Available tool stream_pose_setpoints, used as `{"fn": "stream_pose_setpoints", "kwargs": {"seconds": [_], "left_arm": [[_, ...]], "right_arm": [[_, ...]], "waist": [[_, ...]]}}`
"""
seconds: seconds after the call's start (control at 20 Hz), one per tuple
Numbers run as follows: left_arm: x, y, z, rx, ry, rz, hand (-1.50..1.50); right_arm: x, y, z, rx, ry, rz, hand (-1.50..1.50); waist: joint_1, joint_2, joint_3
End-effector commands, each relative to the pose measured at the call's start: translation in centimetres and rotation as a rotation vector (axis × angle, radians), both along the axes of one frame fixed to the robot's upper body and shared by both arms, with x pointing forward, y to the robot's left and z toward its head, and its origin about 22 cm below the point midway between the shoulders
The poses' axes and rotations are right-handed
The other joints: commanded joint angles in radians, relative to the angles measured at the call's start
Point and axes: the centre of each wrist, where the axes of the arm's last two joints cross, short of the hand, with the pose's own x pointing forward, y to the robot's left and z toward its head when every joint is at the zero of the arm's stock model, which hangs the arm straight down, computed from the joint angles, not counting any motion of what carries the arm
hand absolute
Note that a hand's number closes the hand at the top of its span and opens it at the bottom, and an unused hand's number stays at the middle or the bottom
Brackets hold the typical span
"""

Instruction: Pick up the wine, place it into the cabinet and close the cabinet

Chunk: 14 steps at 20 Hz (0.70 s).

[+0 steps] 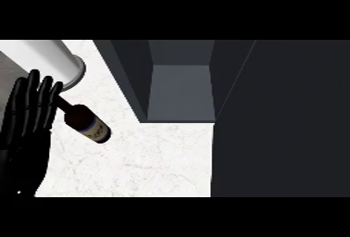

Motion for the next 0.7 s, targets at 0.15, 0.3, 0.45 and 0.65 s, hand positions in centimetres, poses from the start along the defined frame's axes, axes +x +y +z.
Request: {"fn": "stream_pose_setpoints", "kwargs": {"seconds": [0.15, 0.3, 0.45, 0.65], "left_arm": [[6.2, -1.4, 3.9, 0.011, 0.061, -0.023, -1.5], [7.5, -1.5, 0.4, -0.116, 0.277, -0.107, -1.5], [8.3, -1.3, 2.6, -0.127, 0.301, -0.12, -1.5], [7.4, -3.8, 6.8, -0.145, 0.333, -0.157, -1.5]], "right_arm": [[-3.0, 0.5, -0.1, 0.022, 0.037, 0.019, -1.5], [-3.1, 3.2, -1.1, -0.029, 0.15, 0.362, -1.5], [-6.5, 3.2, 0.3, -0.009, 0.191, 0.402, -1.5], [-8.5, 2.3, 2.7, -0.026, 0.2, 0.411, -1.5]], "waist": [[-0.022, 0.027, 0.01], [-0.025, 0.039, 0.01], [-0.025, 0.022, 0.01], [-0.009, 0.02, 0.01]]}}
